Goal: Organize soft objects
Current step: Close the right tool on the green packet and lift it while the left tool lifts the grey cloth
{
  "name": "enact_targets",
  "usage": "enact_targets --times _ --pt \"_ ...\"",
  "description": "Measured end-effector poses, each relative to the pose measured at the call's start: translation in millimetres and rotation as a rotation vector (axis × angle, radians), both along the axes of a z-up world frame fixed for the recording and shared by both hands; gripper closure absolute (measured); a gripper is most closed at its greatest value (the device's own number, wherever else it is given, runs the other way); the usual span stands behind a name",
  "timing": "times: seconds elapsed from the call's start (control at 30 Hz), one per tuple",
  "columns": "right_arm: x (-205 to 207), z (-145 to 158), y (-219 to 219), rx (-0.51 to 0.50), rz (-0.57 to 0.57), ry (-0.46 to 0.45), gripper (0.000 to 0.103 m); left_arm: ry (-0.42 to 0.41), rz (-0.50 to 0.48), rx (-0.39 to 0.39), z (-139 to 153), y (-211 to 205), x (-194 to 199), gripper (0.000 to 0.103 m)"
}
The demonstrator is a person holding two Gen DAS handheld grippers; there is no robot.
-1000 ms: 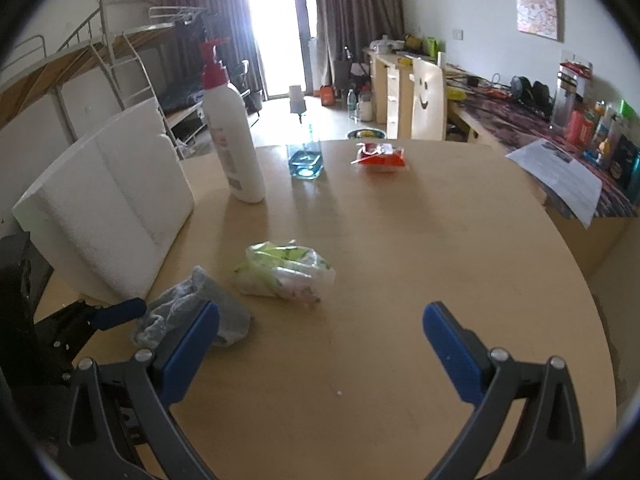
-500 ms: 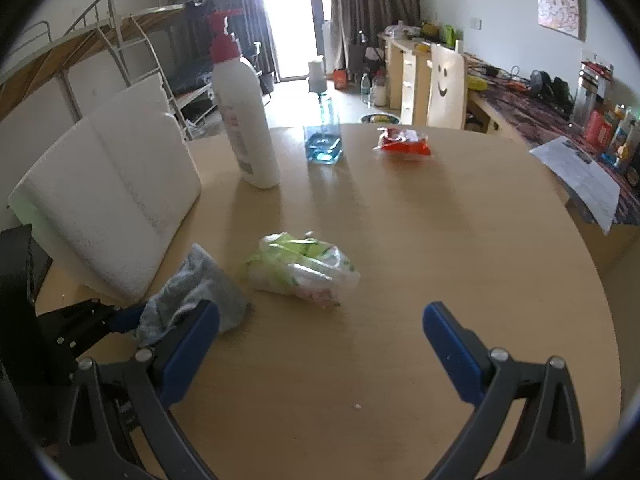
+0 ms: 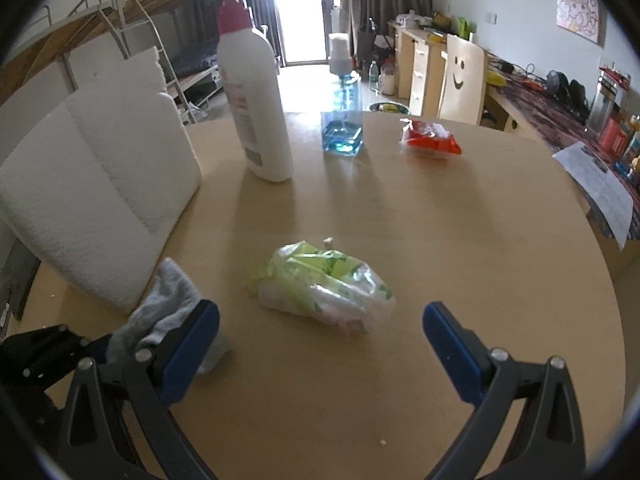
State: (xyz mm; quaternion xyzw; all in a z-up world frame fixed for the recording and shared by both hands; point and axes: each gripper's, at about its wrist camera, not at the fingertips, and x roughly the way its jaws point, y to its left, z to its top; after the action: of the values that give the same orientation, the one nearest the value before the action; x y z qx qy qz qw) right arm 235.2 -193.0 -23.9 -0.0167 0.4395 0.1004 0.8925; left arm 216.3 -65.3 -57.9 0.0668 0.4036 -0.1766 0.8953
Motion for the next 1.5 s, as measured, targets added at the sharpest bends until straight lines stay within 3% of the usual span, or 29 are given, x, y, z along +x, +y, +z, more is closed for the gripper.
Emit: enact_targets --times 0.57,0.77,0.9,1.1,1.5 --pt "14 -19 12 0.002 0.017 0.049 0.018 -0.034 0.0 -0.023 4 7 -5 0.085" --pt "13 -24 11 0.01 0.018 0.068 0.04 -0.044 0.0 -0.024 7 9 -10 0.085" --pt "13 -23 12 0.012 0.027 0.072 0.062 -0.051 0.004 -0.027 9 13 -13 0.085" --pt "7 -23 16 0.019 0.061 0.071 0.079 -0.061 0.006 -0.03 12 16 -18 0.085" --pt "-28 11 10 0.032 0.045 -0.028 0.081 -0.1 -0.005 -0.07 29 19 -34 0.085"
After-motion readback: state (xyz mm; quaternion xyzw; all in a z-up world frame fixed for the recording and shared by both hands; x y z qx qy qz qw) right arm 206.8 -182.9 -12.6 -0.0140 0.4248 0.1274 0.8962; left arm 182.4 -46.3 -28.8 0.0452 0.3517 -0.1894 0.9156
